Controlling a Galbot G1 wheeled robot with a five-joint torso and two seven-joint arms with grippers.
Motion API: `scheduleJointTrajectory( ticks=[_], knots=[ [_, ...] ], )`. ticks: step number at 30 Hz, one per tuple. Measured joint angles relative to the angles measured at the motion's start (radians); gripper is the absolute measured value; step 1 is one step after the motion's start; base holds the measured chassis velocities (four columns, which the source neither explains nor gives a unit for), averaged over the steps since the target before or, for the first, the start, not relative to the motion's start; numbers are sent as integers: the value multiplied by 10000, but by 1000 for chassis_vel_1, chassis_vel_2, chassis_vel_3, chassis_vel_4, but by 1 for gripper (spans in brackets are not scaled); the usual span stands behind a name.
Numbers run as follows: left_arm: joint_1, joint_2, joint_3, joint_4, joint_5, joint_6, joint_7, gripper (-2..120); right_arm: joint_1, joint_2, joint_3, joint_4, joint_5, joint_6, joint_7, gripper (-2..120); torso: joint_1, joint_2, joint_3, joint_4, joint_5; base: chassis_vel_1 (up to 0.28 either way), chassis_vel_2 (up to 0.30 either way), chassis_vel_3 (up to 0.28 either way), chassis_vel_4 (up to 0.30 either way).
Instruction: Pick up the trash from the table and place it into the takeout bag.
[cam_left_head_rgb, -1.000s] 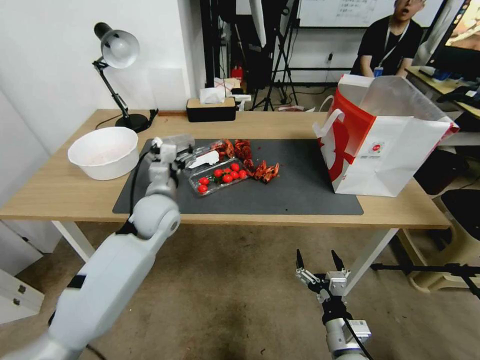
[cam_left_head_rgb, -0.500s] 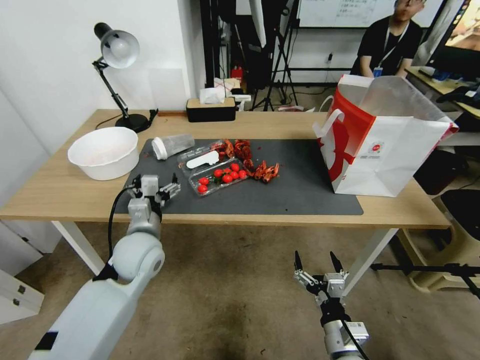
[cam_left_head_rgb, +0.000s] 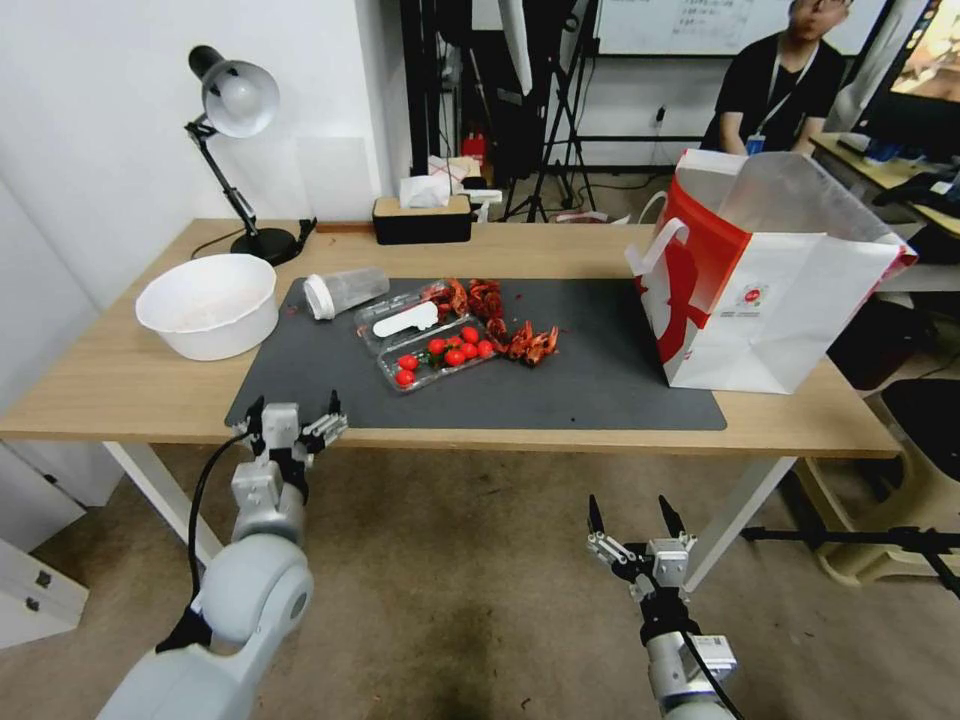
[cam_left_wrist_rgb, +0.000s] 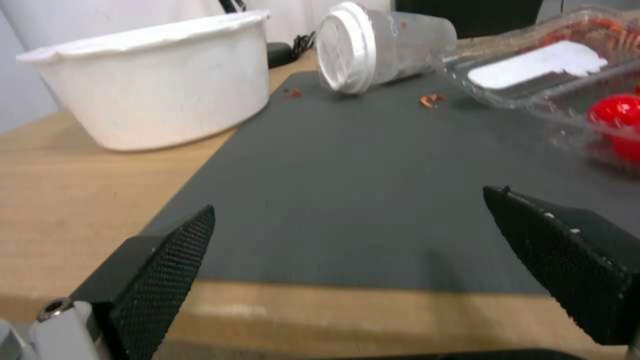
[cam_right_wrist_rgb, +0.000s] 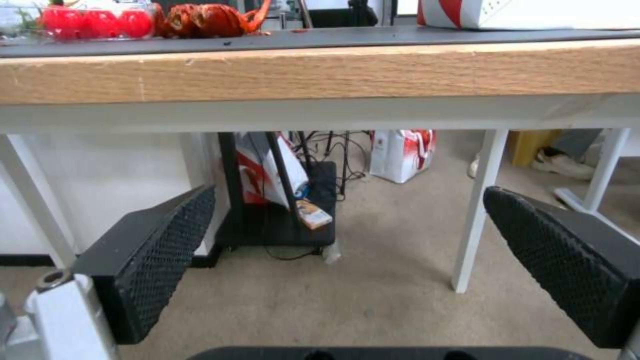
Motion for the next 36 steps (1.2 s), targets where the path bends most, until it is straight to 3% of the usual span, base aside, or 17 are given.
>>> scheduleJointTrajectory(
  ticks=[11,27,30,33,34,36],
  knots=[
    [337,-191,-8,-216,123,-155,101,100,-86,-73,21,24,38,84,-7,100,2,0,0,-1,1,0,0,0,0],
    [529,31,-361,-280,-517,-651,772,100,-97,-52,16,-23,94,77,-15,100,2,0,1,2,-1,0,0,0,0],
    [293,114,-361,-244,-867,-913,1119,100,-106,-48,21,-25,110,73,-46,100,2,0,0,1,0,0,0,0,0],
    [-471,417,-316,166,-1141,-1490,2143,100,-110,-48,28,-30,114,65,-81,100,2,0,1,1,-2,0,0,0,0],
    [-471,417,-316,166,-1141,-1490,2143,100,-110,-48,28,-30,114,65,-81,100,2,0,1,1,-2,0,0,0,0],
    [-1212,806,-174,741,-1163,-2056,2895,100,-118,-36,18,-32,104,58,-89,100,2,0,1,-3,-1,0,0,0,0]
  ],
)
